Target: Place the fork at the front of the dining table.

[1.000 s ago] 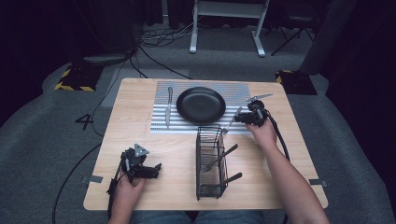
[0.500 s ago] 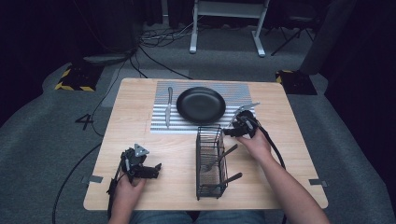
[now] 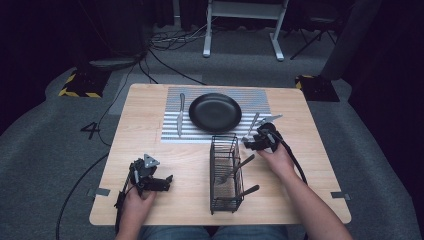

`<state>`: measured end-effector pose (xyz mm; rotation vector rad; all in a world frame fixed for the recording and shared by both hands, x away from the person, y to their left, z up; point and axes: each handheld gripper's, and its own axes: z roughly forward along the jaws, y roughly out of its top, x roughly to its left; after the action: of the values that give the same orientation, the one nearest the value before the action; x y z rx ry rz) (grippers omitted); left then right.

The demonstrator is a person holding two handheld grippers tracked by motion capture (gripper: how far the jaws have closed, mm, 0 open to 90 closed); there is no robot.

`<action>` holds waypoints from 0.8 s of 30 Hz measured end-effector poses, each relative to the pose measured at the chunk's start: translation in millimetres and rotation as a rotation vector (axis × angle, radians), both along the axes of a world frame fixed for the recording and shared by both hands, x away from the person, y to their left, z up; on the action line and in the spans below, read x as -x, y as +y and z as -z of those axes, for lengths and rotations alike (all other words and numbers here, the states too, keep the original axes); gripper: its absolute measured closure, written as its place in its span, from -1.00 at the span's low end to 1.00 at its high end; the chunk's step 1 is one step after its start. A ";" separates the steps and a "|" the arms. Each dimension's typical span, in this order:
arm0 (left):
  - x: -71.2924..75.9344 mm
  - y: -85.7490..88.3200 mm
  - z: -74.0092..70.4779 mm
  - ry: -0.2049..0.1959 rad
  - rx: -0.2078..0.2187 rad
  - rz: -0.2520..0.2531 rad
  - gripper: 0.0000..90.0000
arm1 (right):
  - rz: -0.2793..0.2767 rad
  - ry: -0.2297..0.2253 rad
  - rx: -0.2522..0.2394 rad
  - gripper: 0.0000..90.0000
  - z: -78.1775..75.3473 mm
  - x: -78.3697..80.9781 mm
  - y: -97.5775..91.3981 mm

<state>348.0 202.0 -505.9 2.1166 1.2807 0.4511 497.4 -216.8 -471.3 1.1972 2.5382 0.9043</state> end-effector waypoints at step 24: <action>-0.1 0.1 0.0 -0.001 -0.001 0.000 -0.99 | 0.201 -0.021 -0.020 -0.04 1.8 -23.0 -60.6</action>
<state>348.1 202.1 -505.8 2.1171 1.2802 0.4529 520.4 -277.5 -473.1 1.4100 2.3458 0.8908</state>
